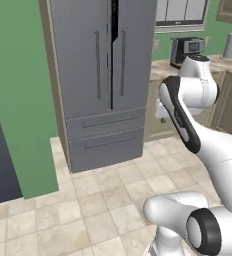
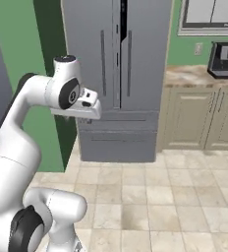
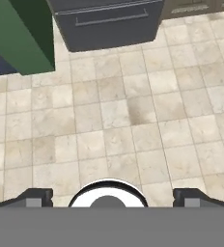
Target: Navigate to the fridge.
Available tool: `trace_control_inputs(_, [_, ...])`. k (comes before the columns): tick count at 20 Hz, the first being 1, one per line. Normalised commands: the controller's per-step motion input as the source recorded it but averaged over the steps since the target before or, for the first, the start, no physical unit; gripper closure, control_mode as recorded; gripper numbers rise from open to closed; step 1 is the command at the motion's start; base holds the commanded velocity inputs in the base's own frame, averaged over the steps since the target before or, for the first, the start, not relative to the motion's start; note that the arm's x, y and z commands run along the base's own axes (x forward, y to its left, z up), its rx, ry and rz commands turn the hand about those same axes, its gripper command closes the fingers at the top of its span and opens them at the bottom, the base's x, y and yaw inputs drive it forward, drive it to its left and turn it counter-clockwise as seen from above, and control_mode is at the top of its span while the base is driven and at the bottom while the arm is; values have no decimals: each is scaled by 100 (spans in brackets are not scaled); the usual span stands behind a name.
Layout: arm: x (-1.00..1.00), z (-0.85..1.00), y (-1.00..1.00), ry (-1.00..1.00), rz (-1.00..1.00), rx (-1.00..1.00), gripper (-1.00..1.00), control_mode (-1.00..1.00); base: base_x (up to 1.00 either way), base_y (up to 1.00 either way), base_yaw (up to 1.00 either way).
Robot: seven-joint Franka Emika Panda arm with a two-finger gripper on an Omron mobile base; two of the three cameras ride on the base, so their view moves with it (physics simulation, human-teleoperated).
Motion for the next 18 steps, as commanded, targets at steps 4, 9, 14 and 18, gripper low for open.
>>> trace_control_inputs(4, [0,0,0,0,0,0,-100,100,7,10,2])
trace_control_inputs(9, [0,0,0,0,0,0,-100,100,85,-40,1])
trace_control_inputs(14, [0,0,0,0,0,0,-100,100,95,-19,0])
trace_control_inputs(18, [0,0,0,0,0,0,-100,100,65,7,0])
